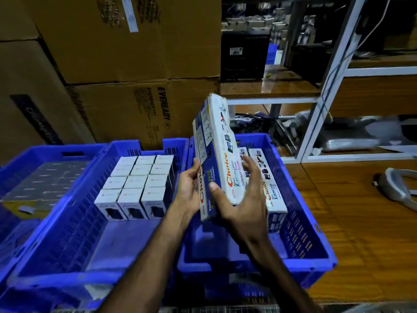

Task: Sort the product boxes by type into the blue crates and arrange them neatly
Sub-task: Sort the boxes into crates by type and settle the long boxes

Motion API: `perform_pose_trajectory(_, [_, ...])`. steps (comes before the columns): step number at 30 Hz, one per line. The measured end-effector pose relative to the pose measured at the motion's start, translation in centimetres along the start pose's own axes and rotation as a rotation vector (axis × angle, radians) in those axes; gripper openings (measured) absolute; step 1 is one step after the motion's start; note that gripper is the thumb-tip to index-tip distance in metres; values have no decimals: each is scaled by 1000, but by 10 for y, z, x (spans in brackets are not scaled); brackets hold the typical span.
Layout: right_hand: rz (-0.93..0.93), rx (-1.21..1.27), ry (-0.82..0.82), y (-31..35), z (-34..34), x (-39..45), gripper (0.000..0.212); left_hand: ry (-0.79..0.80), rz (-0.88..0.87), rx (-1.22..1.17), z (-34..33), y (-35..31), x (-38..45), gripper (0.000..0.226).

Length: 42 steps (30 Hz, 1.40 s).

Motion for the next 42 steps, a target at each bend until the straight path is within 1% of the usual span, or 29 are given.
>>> perform_pose_trajectory(2, [-31,-97,130,-4,-11,-1,83,-17,10,61,6,2,2,58])
perform_pose_trajectory(3, [-37,-169,167,-5,-14,-2,81,-36,22,118,8,3,4,59])
perform_pose_trajectory(5, [-49,-296,159,-7,-16,-3,77,-71,31,252,6,3,6,59])
perform_pose_trajectory(7, [-59,-428,132,-10,-21,-3,74,-43,22,356,-7,1,5,61])
perform_pose_trajectory(10, [-110,-513,225,-20,-37,-1,73,35,-6,447,-29,-1,-1,62])
perform_pose_trajectory(12, [-162,-560,300,-31,-40,1,78,69,69,419,-49,1,-19,60])
perform_pose_trajectory(13, [-177,-584,351,-35,-40,3,82,72,102,427,-40,5,-11,59])
perform_pose_trajectory(15, [-179,-599,484,-47,-40,9,95,24,134,434,-8,12,16,57])
perform_pose_trajectory(17, [-155,-600,581,-57,-33,18,108,-15,155,440,1,13,27,58])
perform_pose_trajectory(19, [-159,-632,572,-70,-12,31,119,-63,149,457,6,14,37,55])
perform_pose_trajectory(21, [-181,-704,503,-84,17,47,128,-94,178,484,4,19,41,51])
perform_pose_trajectory(22, [-196,-719,467,-90,30,55,128,-107,187,493,5,21,43,51])
perform_pose_trajectory(23, [-224,-714,438,-97,42,62,122,-115,179,506,4,23,46,51])
perform_pose_trajectory(28, [-422,-739,287,-145,88,77,73,-137,137,473,12,34,65,44])
perform_pose_trajectory(30, [-493,-691,304,-164,95,75,67,-167,132,485,15,36,72,44])
perform_pose_trajectory(32, [-530,-625,390,-176,91,71,71,-183,128,481,15,38,77,45])
perform_pose_trajectory(33, [-524,-597,411,-179,89,71,70,-177,133,482,13,42,81,45])
perform_pose_trajectory(35, [-492,-566,396,-180,90,72,69,-170,138,474,16,52,90,46])
perform_pose_trajectory(39, [-460,-578,398,-183,90,74,75,-198,166,481,30,76,101,54])
perform_pose_trajectory(42, [-446,-589,391,-185,90,74,77,-277,144,514,46,86,110,53])
Point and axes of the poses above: each hand's wrist, its own x-axis towards the middle knuckle, its own z-axis out of the back of the hand, y = z × x, the point moved 9 cm from there along x, towards the middle knuckle, and after that the axes turned 11 degrees about y, right-handed, at the moved point
